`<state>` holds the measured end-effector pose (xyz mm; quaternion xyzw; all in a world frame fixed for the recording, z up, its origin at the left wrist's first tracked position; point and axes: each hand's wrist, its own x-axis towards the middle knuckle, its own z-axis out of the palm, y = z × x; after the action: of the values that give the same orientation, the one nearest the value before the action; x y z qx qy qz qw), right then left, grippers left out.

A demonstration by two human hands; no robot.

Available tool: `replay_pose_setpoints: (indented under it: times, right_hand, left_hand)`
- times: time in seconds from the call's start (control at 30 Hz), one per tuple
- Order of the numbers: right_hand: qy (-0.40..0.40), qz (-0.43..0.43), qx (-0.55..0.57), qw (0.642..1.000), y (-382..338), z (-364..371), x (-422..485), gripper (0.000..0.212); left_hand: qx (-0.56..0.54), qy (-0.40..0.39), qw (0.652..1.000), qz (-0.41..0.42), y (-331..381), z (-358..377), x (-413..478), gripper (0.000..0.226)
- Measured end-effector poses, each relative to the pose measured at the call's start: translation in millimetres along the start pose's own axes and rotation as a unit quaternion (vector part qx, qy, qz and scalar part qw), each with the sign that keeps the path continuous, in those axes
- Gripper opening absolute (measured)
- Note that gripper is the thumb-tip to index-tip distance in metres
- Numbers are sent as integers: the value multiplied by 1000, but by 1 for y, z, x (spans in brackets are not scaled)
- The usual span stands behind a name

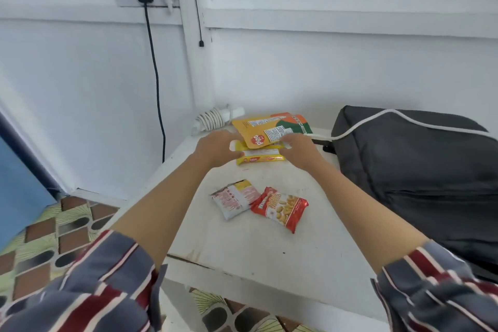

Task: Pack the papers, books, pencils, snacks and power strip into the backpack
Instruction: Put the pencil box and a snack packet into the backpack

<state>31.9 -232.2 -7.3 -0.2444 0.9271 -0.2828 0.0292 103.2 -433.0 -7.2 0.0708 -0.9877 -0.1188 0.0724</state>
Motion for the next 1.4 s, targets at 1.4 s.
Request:
replay_pose_setpoints:
  times: [1.4]
  right_hand:
    - [198, 287, 295, 889, -16, 41, 83, 29]
  left_hand:
    - [-266, -134, 954, -24, -18, 35, 189, 33]
